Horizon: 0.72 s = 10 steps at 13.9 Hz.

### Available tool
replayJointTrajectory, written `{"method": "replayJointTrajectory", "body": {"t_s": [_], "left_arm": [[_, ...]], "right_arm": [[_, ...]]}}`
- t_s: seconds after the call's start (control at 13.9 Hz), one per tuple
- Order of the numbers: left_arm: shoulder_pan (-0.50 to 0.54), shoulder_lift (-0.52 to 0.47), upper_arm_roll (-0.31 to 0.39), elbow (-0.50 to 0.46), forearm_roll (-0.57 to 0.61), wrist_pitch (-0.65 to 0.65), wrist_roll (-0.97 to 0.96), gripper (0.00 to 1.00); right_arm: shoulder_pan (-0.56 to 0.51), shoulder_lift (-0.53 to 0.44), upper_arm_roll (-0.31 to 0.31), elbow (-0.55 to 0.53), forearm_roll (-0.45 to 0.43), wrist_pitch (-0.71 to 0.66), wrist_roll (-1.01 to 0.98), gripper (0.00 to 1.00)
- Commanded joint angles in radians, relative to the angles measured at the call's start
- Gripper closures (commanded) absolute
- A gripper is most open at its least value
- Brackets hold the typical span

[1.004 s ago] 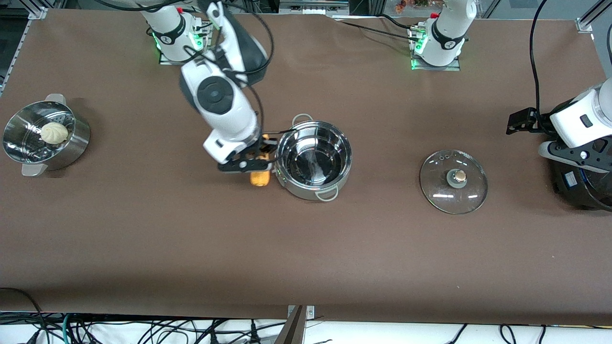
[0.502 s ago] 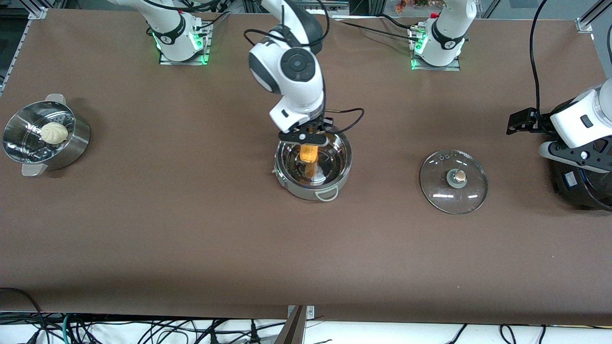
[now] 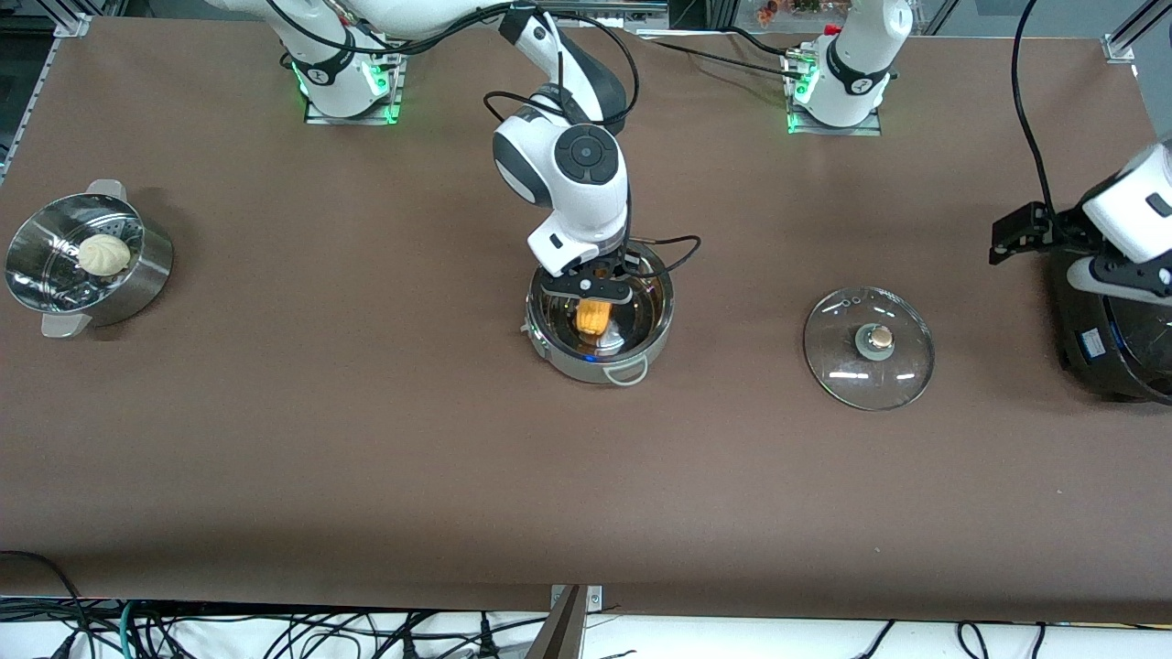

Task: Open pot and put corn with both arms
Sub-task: 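Carry the corn with the right gripper over the open pot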

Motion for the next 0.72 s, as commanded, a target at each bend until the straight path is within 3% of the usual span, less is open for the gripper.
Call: {"method": "replayJointTrajectory", "body": {"t_s": [0.0, 0.22, 0.43, 0.65], "left_arm": [[-0.093, -0.107, 0.111, -0.140, -0.079, 0.043, -0.070, 0.00], [-0.075, -0.140, 0.104, -0.197, -0.103, 0.096, -0.082, 0.00], [-0.070, -0.156, 0.087, -0.208, -0.057, 0.102, -0.082, 0.00], [-0.060, -0.150, 0.073, -0.199, -0.051, 0.090, -0.075, 0.00]], "right_arm": [[-0.008, 0.015, 0.004, 0.038, -0.021, 0.008, -0.005, 0.85], [-0.011, 0.037, 0.004, 0.038, -0.022, 0.031, 0.003, 0.77], [-0.011, 0.037, 0.004, 0.038, -0.028, 0.033, 0.003, 0.40], [-0.012, 0.035, 0.003, 0.038, -0.028, 0.033, 0.005, 0.13]]}}
